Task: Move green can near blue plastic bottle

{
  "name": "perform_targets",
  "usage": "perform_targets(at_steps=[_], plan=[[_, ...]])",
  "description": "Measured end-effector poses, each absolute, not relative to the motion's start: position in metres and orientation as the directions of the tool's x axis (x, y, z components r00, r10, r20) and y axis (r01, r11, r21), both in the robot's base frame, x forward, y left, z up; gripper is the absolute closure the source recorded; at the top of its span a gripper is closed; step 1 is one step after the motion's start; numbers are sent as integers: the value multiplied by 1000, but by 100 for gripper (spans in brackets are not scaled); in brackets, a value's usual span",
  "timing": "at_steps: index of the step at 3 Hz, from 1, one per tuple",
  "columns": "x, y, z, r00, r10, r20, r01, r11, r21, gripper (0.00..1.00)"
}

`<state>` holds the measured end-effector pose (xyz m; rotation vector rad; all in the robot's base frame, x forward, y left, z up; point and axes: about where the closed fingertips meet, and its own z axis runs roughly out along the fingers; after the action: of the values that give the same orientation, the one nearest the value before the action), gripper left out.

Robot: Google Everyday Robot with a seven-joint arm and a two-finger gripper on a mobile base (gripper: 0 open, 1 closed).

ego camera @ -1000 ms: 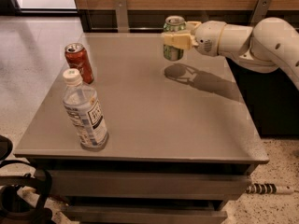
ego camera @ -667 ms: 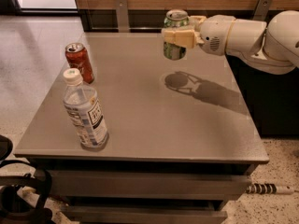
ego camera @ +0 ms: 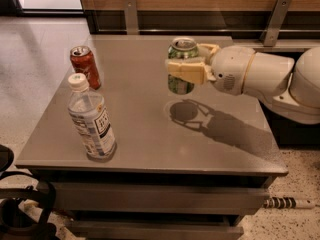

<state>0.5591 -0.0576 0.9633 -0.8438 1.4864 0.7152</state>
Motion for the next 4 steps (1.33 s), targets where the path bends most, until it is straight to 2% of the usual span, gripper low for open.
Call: perform_targets(at_steps=[2, 4], plan=[[501, -13, 918, -18, -105, -994, -878, 478, -34, 100], [480, 31, 884, -34, -116, -993, -936, 351, -9, 100]])
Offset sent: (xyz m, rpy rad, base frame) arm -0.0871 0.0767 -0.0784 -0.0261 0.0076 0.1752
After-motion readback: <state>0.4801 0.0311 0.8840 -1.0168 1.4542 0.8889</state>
